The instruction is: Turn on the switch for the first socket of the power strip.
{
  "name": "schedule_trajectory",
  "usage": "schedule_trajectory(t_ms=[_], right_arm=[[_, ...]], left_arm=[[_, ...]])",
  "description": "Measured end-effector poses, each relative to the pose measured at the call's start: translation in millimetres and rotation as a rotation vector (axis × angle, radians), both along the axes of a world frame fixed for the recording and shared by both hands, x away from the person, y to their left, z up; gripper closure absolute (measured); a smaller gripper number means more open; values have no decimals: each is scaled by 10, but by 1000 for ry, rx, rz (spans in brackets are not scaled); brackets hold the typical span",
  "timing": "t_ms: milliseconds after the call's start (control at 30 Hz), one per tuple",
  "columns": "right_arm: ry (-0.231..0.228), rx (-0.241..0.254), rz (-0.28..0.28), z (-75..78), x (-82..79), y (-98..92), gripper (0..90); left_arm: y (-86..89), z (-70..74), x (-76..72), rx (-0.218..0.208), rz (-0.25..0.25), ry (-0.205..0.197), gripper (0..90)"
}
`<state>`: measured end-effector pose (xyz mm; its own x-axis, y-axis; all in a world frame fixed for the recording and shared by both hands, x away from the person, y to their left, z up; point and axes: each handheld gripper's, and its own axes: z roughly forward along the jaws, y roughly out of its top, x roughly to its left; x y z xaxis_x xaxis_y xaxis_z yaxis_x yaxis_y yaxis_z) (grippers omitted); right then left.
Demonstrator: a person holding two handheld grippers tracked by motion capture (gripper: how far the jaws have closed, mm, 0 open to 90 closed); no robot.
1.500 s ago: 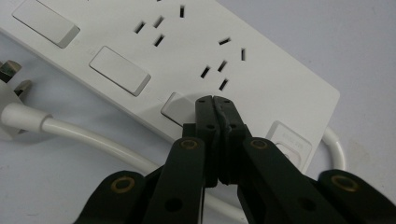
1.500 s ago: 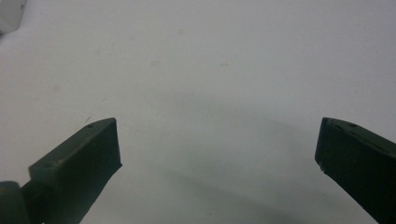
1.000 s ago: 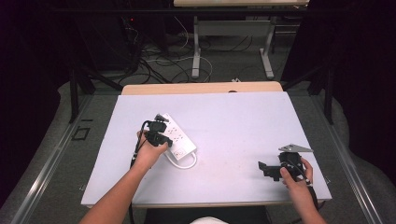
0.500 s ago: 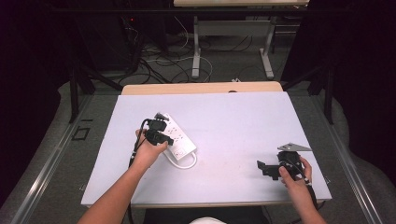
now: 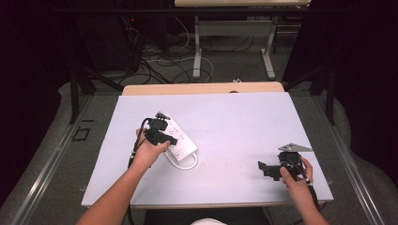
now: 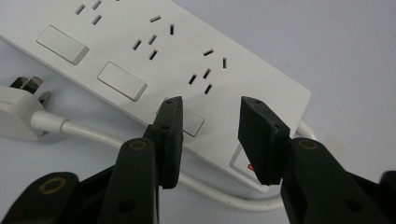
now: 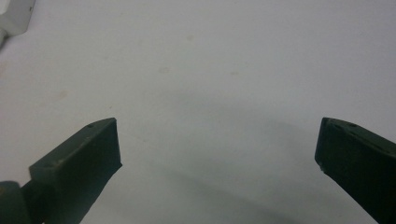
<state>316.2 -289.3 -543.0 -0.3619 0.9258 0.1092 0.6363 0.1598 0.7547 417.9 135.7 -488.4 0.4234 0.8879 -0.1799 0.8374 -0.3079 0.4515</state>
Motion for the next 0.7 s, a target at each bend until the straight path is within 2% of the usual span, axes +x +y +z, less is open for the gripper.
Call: schedule_trajectory(t_ms=[300, 433, 500, 633, 700], right_arm=[[5, 4, -6, 8, -12, -7, 0], [1, 0, -2, 7, -14, -13, 0], [2, -1, -4, 8, -17, -13, 0], [3, 0, -7, 8, -20, -14, 0], [3, -3, -6, 9, -22, -19, 0]], left_arm=[[8, 33, -26, 5, 4, -35, 480], [23, 54, -45, 19, -10, -62, 431], [33, 67, -54, 11, -10, -70, 409], [72, 100, -81, -3, -37, -120, 380], [97, 119, -94, -7, -45, -120, 378]])
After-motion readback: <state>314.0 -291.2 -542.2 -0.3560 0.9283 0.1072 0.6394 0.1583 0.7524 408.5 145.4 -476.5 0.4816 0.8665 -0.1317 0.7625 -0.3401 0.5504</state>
